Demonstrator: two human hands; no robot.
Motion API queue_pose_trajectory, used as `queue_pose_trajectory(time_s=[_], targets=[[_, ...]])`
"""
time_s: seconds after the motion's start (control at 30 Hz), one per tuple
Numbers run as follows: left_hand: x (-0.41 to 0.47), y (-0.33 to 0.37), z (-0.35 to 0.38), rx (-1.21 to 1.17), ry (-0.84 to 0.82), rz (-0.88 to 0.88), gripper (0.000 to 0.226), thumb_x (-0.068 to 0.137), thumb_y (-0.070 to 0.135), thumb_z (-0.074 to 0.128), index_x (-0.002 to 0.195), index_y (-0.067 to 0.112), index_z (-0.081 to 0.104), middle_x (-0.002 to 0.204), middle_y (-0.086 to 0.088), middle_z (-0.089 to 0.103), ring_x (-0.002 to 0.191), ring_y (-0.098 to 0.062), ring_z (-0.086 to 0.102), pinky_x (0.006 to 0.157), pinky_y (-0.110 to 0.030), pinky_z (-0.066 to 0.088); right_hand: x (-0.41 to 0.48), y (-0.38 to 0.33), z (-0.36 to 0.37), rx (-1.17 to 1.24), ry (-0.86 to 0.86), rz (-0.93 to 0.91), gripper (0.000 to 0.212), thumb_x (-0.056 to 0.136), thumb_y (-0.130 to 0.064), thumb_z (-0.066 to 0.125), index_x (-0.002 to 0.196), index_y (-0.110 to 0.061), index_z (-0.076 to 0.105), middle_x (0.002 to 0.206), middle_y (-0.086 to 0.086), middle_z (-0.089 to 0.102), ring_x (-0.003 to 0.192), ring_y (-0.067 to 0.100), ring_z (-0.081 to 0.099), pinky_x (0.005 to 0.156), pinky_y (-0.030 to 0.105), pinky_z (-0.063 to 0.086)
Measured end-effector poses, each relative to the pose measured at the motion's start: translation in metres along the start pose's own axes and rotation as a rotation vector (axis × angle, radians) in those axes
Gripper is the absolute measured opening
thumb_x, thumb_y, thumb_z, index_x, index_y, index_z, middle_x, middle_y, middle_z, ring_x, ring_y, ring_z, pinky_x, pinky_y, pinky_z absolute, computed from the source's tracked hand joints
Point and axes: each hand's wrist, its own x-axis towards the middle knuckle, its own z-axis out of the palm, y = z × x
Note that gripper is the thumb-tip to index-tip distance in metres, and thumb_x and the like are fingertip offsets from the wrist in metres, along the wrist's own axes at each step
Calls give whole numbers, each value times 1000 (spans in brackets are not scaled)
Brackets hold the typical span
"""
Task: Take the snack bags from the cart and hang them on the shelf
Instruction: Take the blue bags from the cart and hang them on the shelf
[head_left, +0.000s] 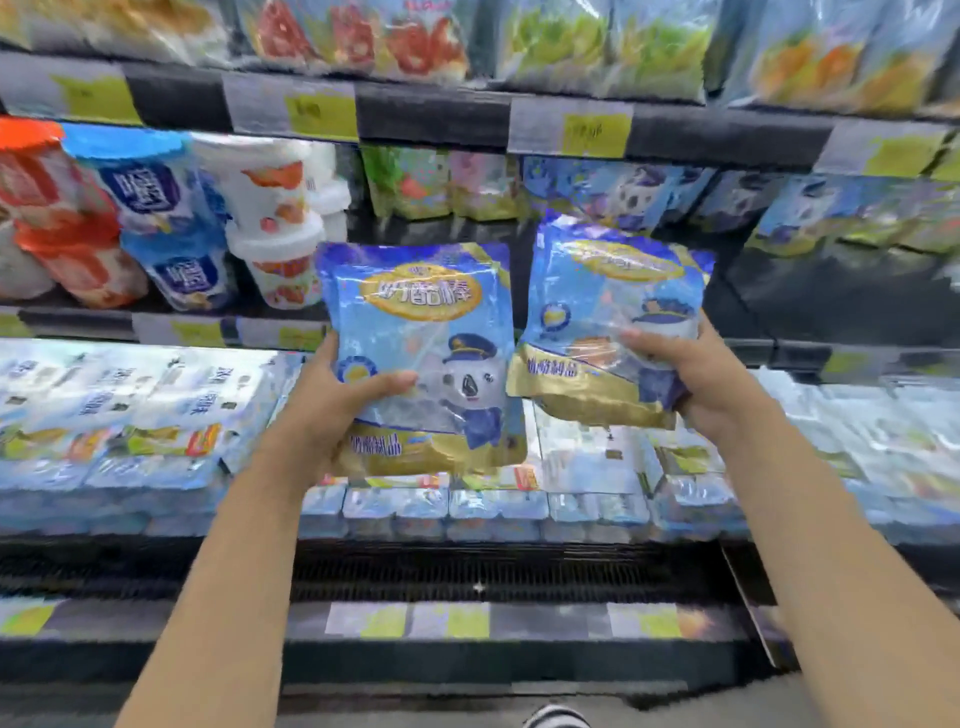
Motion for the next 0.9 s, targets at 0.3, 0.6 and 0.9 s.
queue_pose_trajectory(time_s=[0.3, 0.6, 0.9], targets=[[49, -22, 20, 4, -105, 243, 55, 77, 1, 71, 130, 7, 56, 100, -8, 73, 63, -17, 72, 52, -33, 58, 53, 16, -28, 53, -16, -100, 78, 55, -12, 83, 128, -3, 56, 103, 11, 72, 72, 18, 73, 56, 32, 57], [80, -3, 30, -14, -121, 278, 43, 76, 2, 72, 113, 20, 59, 99, -10, 71, 59, -18, 71, 50, -34, 58, 91, 5, -45, 63, 143, -146, 85, 49, -15, 90, 122, -9, 47, 75, 2, 61, 38, 4, 57, 35, 14, 41], [156, 9, 48, -13, -278, 299, 59, 49, 5, 78, 106, 17, 66, 81, -3, 76, 56, -16, 70, 44, -28, 54, 211, 3, -55, -121, 167, -419, 42, 70, 4, 77, 105, -9, 58, 71, -5, 72, 59, 8, 68, 60, 26, 56]])
